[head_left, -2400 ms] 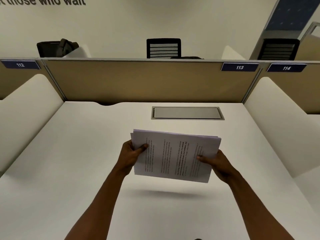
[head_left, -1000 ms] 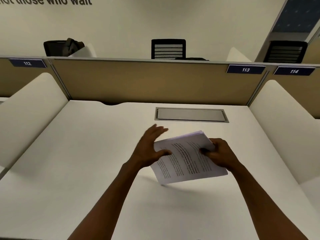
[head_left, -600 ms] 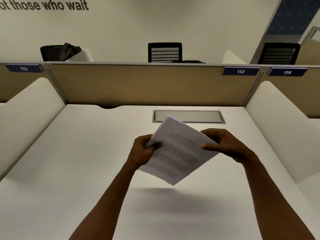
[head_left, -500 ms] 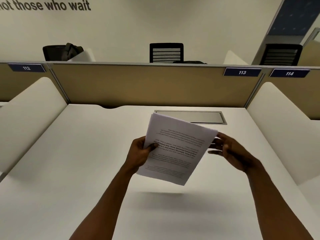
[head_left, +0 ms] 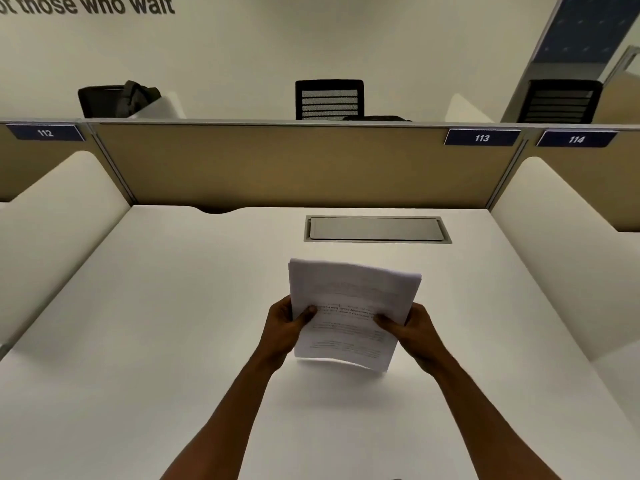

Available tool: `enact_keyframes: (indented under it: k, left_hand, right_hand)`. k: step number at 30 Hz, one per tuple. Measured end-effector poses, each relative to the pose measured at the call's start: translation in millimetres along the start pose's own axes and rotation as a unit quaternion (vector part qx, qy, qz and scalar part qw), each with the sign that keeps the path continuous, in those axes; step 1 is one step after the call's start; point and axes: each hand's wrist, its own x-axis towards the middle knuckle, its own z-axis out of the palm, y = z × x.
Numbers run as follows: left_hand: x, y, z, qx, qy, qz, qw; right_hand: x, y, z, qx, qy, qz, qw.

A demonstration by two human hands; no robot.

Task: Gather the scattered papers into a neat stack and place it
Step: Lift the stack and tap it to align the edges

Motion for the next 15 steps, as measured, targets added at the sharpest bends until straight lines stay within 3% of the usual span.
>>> enact_keyframes:
  k: [15]
  left_hand:
    - [-8,-16,9,0.043,0.029,-0.023,0.998]
  right_hand:
    - [-4,33,11,-0.045,0.049,0.032,0.997]
